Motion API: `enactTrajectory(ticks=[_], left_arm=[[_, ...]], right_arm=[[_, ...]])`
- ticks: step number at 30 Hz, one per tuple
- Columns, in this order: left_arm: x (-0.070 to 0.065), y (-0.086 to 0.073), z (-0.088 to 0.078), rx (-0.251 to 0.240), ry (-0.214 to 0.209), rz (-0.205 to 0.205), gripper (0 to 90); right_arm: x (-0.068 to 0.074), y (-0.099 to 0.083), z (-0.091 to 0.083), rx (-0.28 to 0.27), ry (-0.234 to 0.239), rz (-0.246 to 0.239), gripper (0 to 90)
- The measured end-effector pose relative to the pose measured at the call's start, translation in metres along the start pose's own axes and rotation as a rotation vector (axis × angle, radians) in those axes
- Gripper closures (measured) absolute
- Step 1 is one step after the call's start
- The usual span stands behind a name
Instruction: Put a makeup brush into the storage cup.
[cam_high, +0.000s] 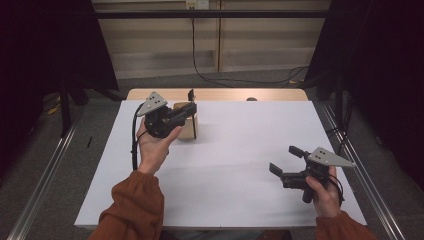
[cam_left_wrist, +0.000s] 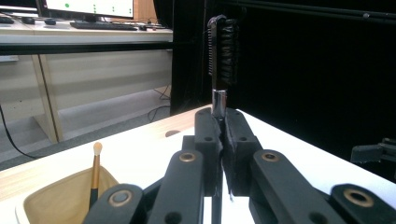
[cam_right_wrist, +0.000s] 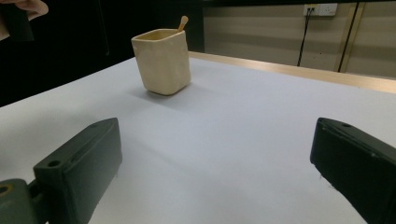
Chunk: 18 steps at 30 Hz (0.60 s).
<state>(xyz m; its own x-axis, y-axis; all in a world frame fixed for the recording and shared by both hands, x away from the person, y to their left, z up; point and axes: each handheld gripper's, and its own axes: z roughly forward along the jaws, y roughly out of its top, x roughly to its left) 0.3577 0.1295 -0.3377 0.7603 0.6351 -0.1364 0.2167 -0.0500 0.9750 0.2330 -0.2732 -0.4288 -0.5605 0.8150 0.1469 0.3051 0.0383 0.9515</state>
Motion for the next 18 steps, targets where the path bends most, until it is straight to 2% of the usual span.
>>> enactTrajectory(ticks=[7, 18], left_arm=[[0.004, 0.004, -0.001, 0.007, 0.014, 0.011, 85.7], [0.019, 0.018, 0.002, -0.004, 0.047, 0.015, 85.6]], right_arm=[[-0.001, -0.012, -0.010, 0.003, -0.034, -0.008, 1.8], [-0.003, -0.017, -0.013, -0.015, -0.037, 0.023, 1.7]])
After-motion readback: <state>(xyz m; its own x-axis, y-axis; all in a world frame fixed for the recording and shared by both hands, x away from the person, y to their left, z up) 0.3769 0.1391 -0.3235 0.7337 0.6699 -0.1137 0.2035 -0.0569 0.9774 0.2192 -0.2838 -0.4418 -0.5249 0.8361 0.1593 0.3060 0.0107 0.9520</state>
